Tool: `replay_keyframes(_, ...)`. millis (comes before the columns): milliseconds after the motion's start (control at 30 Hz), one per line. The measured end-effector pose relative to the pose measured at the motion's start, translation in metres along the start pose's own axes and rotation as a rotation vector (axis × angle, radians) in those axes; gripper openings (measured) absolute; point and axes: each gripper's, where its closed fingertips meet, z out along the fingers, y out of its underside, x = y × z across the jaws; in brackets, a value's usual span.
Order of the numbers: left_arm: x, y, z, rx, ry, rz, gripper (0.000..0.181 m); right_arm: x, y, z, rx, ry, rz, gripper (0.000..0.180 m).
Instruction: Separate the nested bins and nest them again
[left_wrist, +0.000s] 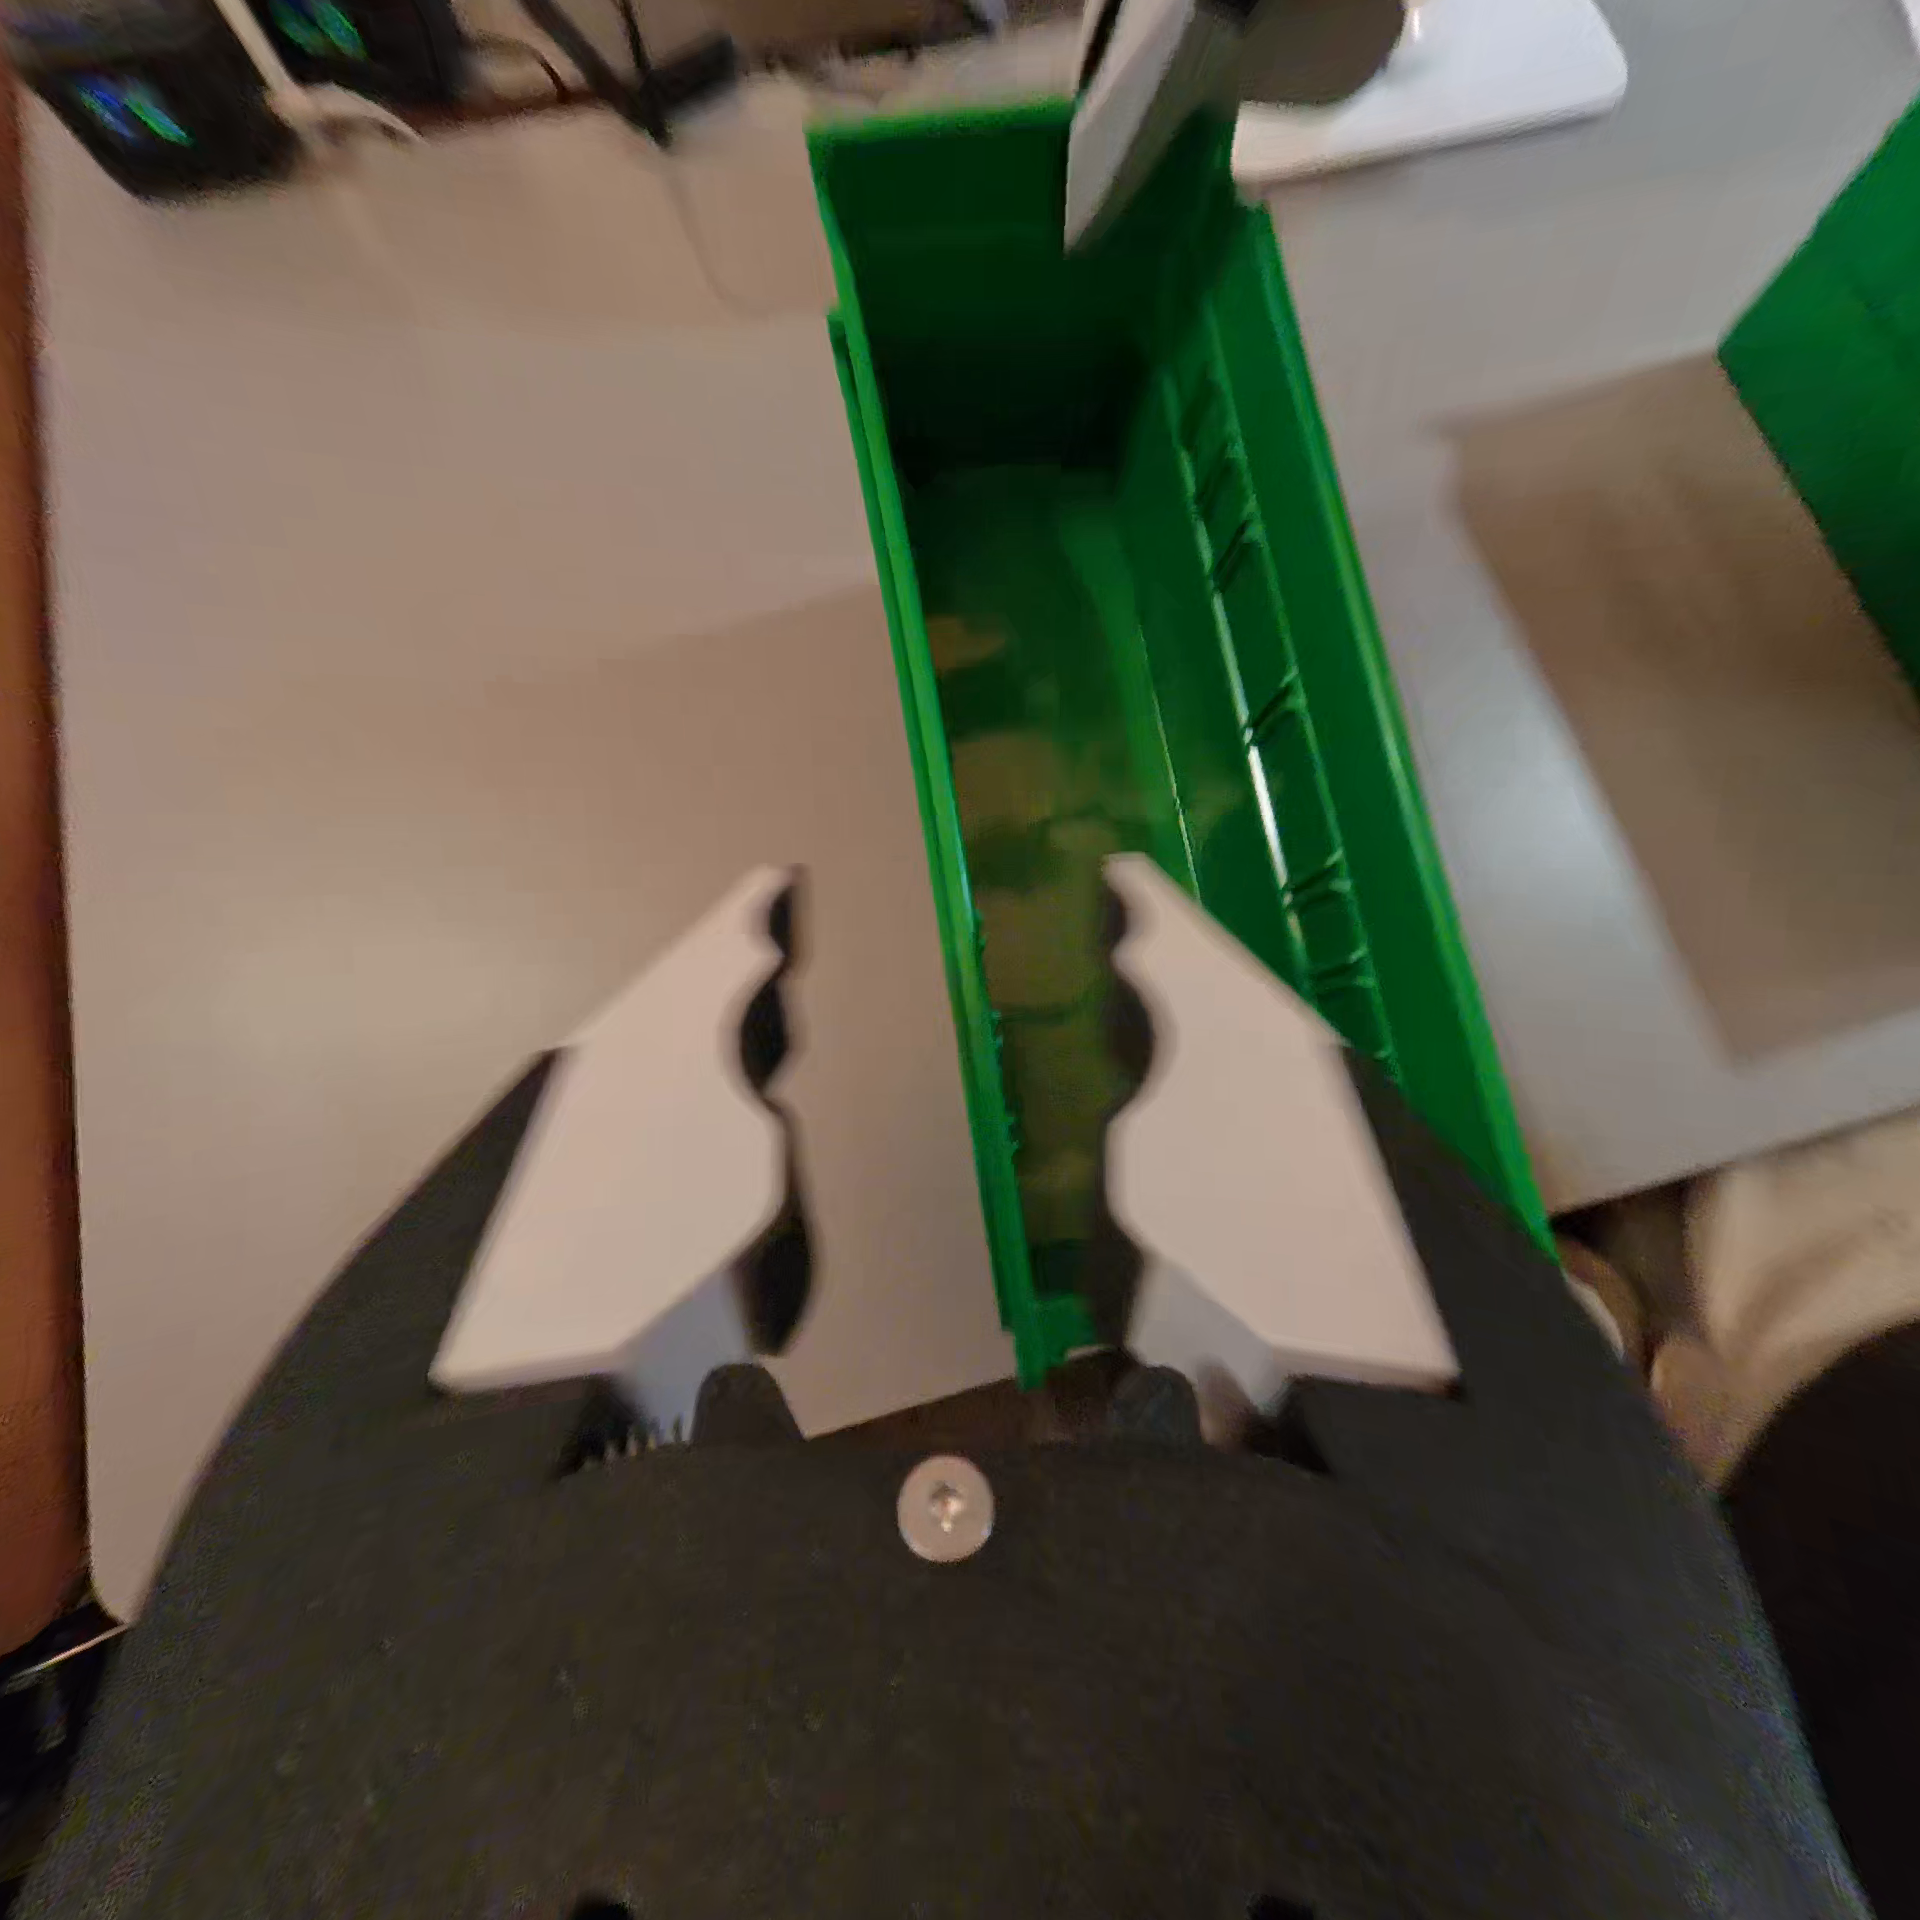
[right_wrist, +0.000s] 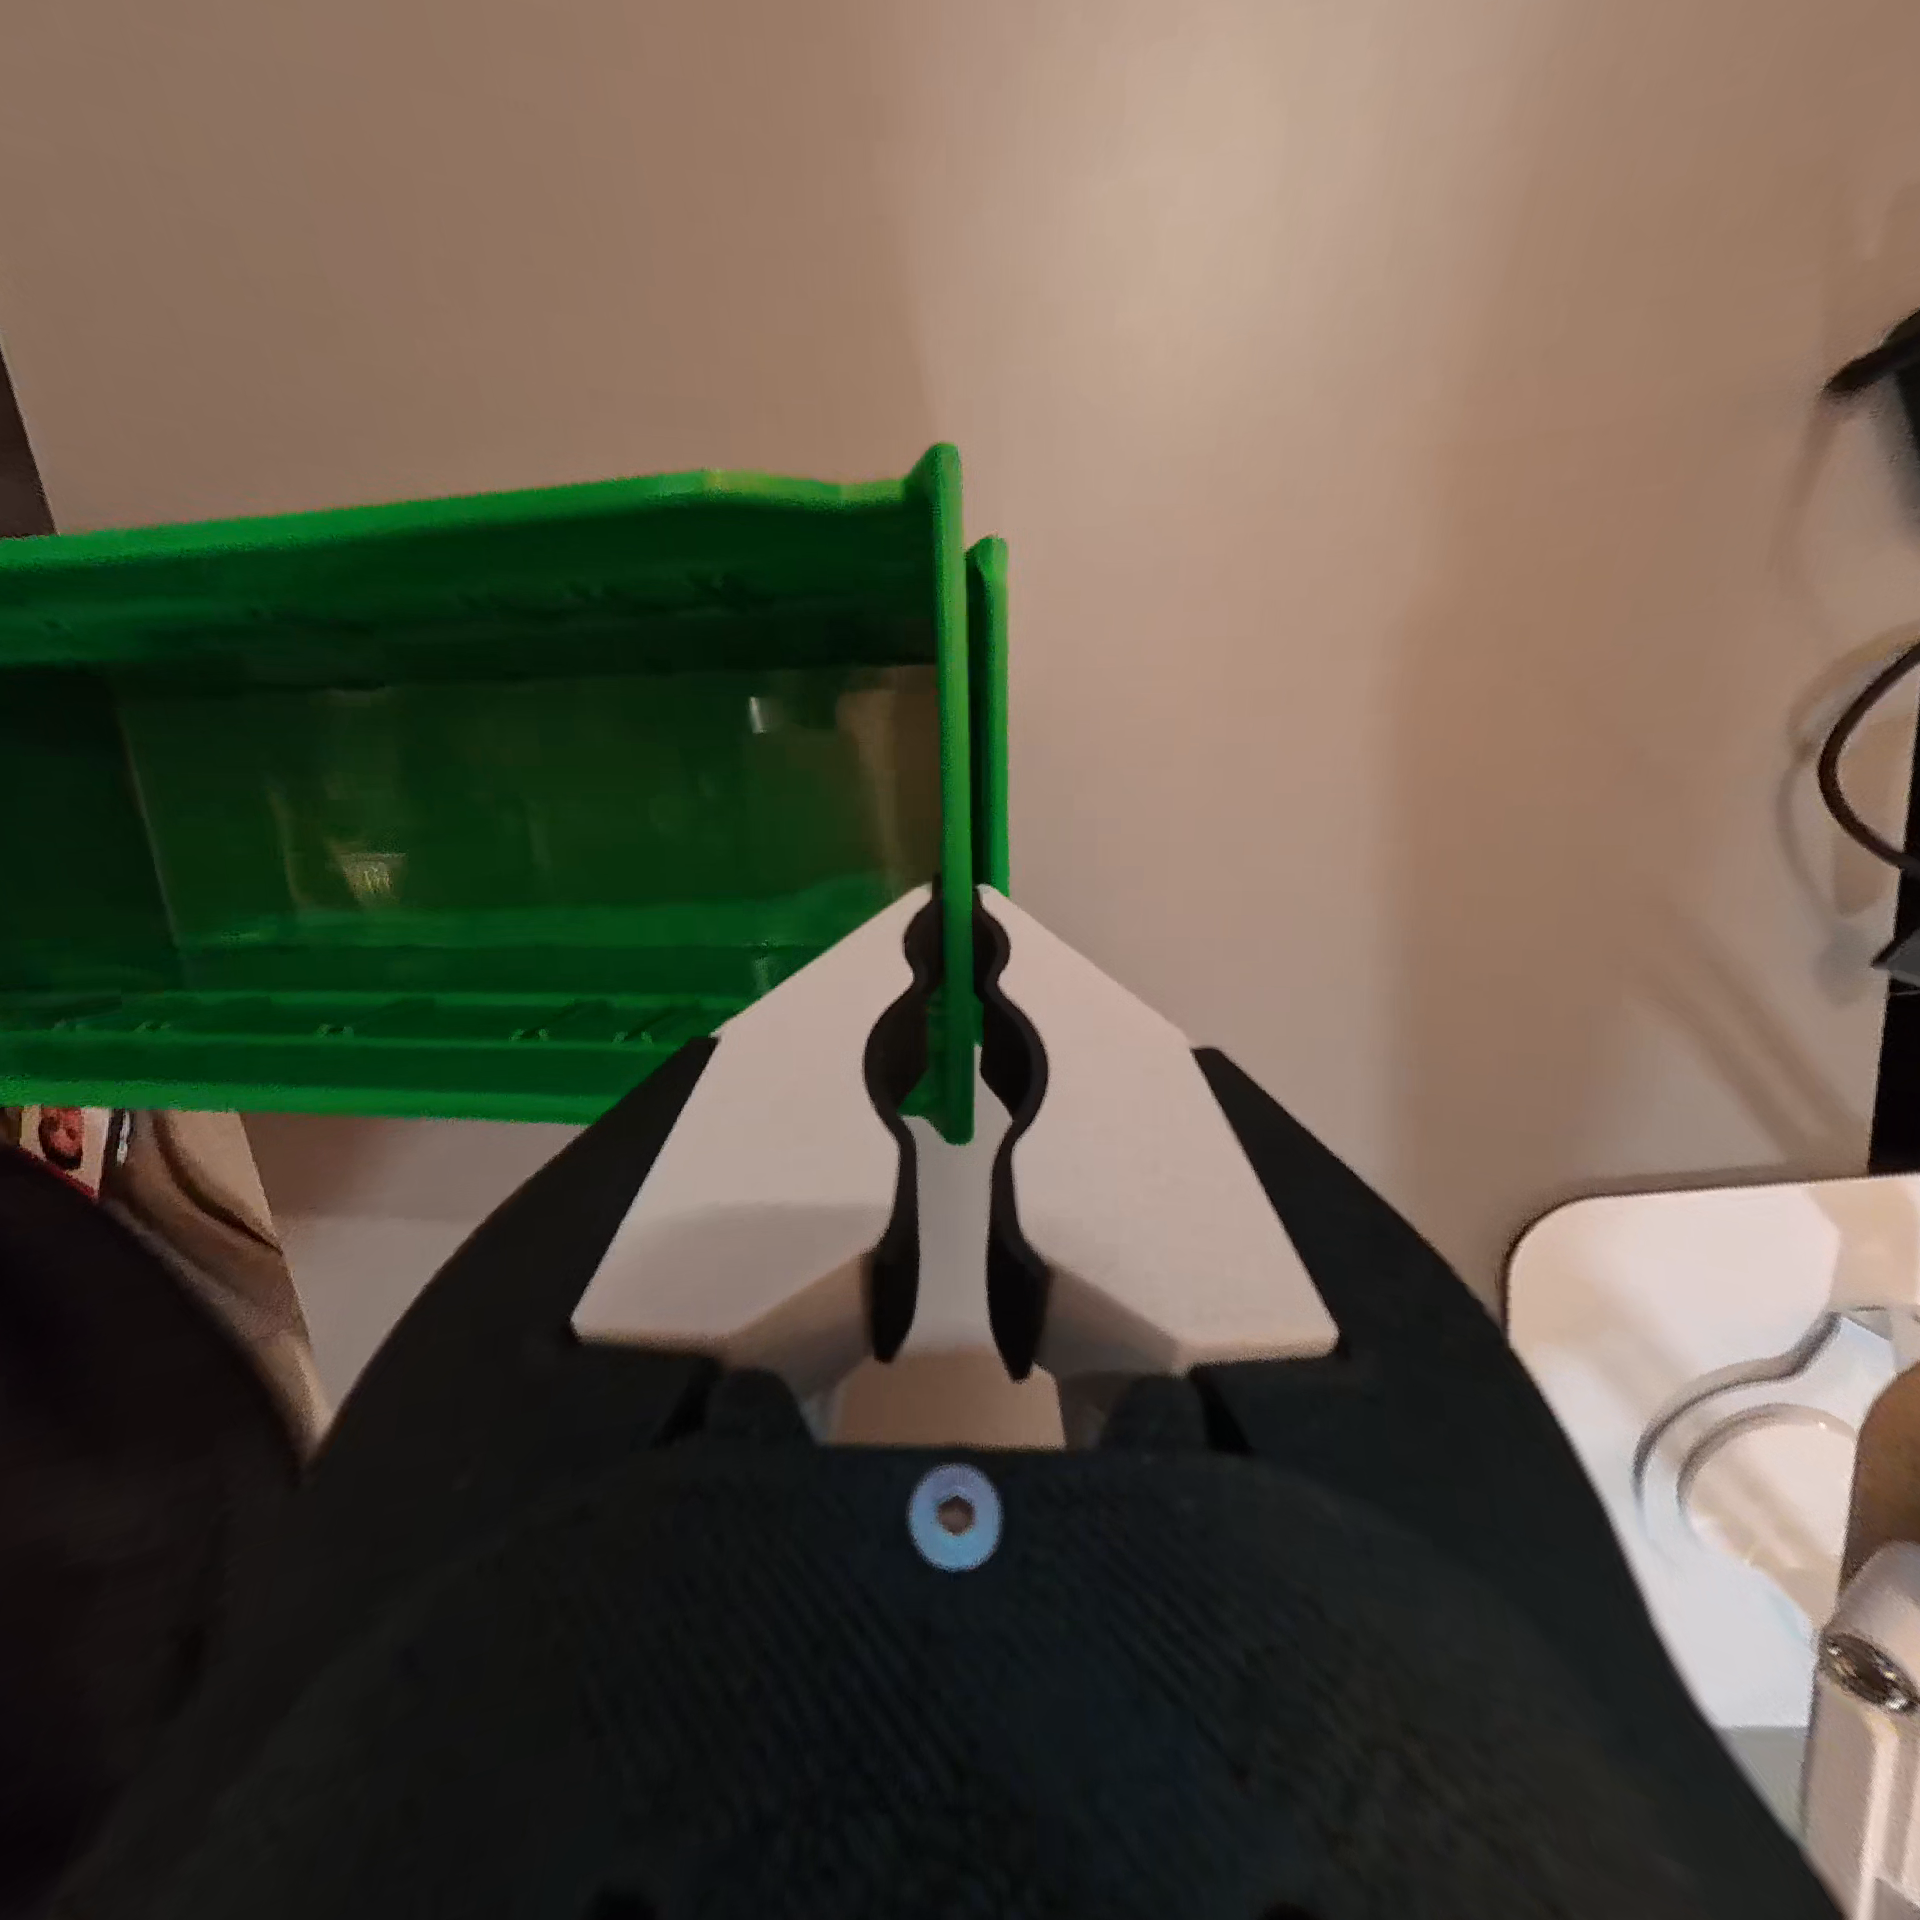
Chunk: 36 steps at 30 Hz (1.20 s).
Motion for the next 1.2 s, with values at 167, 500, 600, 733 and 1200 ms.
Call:
replay_keyframes(167,0.068,-0.024,-0.004,0.095,0.186,-0.05,0.138,0.002,0.0,0.004,0.005,0.006,0.071,0.001)
replay_keyframes(500,0.045,-0.002,0.049,-0.161,-0.052,0.001,0.119,0.006,-0.001,-0.003,0.088,0.094,0.127,0.016)
replay_keyframes(600,0.045,-0.005,0.047,-0.158,-0.022,-0.019,0.103,0.024,-0.012,-0.031,0.307,0.254,0.258,0.051)
replay_keyframes(733,0.043,-0.009,0.049,-0.136,-0.025,-0.019,0.098,-0.019,-0.026,-0.094,0.994,0.134,0.45,0.058)
replay_keyframes(1200,0.031,-0.022,0.043,-0.041,-0.122,-0.099,0.091,-0.086,0.032,0.009,1.063,0.031,0.445,0.062)
